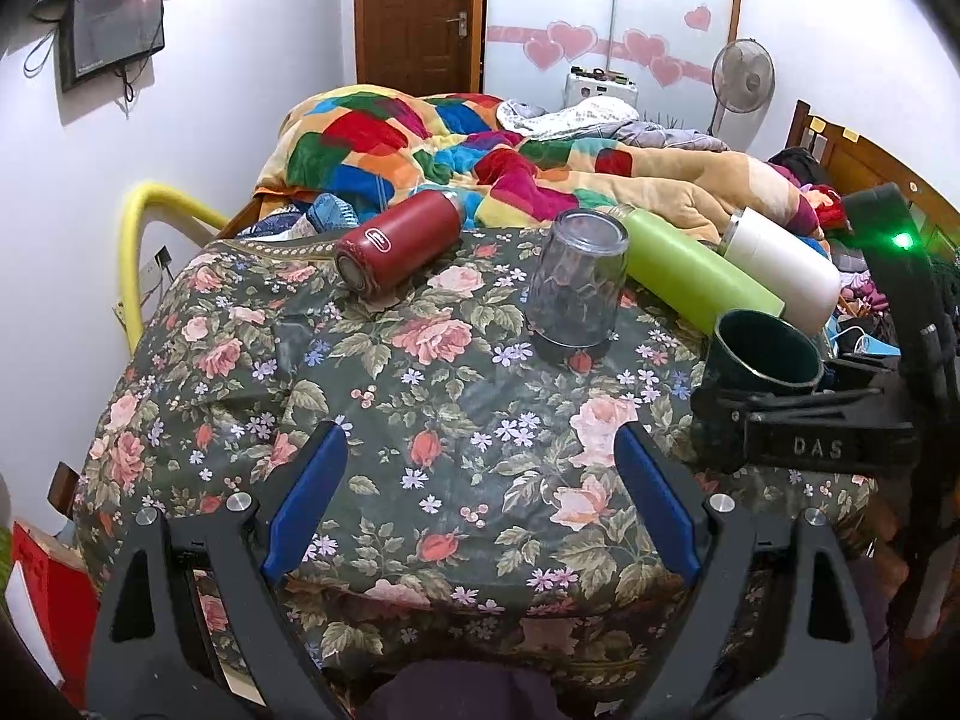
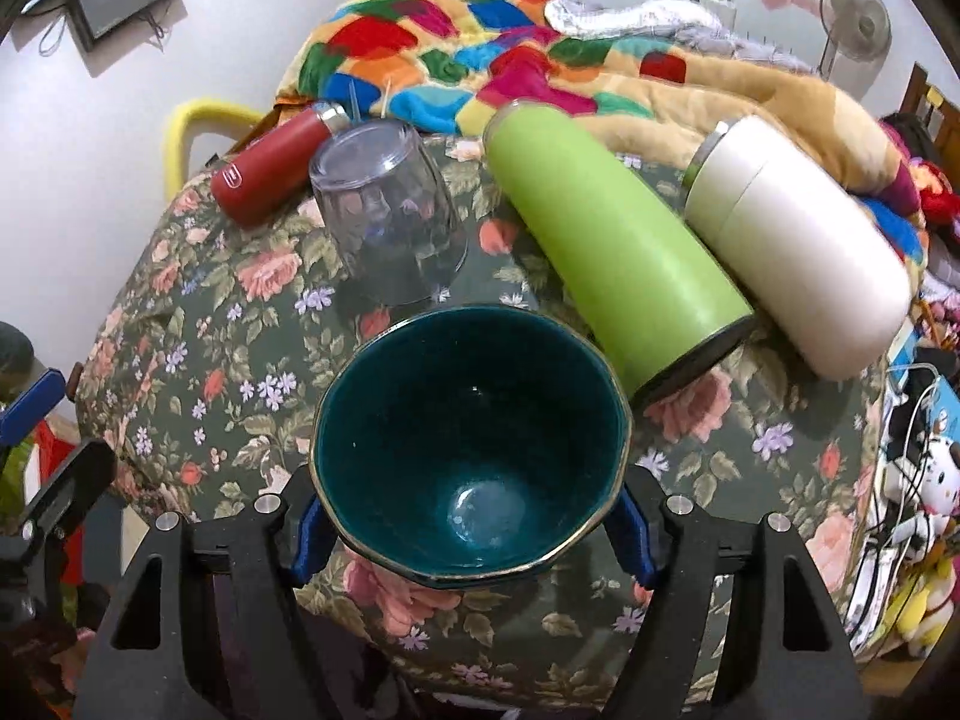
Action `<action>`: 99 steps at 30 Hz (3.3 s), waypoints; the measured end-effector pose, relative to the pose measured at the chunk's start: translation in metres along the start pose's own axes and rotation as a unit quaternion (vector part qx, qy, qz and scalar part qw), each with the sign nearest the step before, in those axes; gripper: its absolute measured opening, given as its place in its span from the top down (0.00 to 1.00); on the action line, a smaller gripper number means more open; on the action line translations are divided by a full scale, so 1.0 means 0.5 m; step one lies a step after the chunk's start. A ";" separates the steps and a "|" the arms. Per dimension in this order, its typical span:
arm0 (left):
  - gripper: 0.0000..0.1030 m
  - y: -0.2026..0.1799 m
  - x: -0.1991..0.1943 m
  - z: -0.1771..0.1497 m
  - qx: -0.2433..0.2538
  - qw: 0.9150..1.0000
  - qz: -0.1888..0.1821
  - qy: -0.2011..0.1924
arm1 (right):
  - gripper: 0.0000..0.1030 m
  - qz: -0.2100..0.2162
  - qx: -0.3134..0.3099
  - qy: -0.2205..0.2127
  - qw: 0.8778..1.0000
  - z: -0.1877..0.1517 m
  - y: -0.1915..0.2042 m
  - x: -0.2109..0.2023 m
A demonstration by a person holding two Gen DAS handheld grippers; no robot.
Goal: Flip cup upright
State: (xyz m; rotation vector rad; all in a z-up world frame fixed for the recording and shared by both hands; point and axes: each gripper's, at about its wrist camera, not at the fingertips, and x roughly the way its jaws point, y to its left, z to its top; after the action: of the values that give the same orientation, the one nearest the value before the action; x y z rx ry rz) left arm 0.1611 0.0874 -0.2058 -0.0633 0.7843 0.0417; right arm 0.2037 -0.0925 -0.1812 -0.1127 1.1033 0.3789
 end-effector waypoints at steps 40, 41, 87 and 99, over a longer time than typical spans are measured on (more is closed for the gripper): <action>0.06 -0.142 -0.510 0.060 0.008 0.954 -0.061 -0.295 | 0.24 -0.002 0.000 -0.393 0.919 -0.161 0.014 -0.613; 0.05 -0.144 -0.518 0.055 0.007 0.952 -0.058 -0.301 | 0.23 -0.003 0.001 -0.399 0.917 -0.168 0.017 -0.617; 0.00 -0.162 -0.526 0.017 0.016 0.951 -0.035 -0.306 | 0.00 -0.040 -0.005 -0.409 0.912 -0.229 0.030 -0.618; 0.00 -0.162 -0.526 0.018 0.017 0.951 -0.035 -0.306 | 0.00 -0.038 -0.003 -0.409 0.912 -0.229 0.030 -0.618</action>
State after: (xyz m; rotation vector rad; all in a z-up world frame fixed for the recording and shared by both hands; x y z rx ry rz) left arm -0.0137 0.0035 -0.0103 -0.0426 0.1607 -0.0203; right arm -0.0207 -0.1848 0.0422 0.0048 0.2636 0.3115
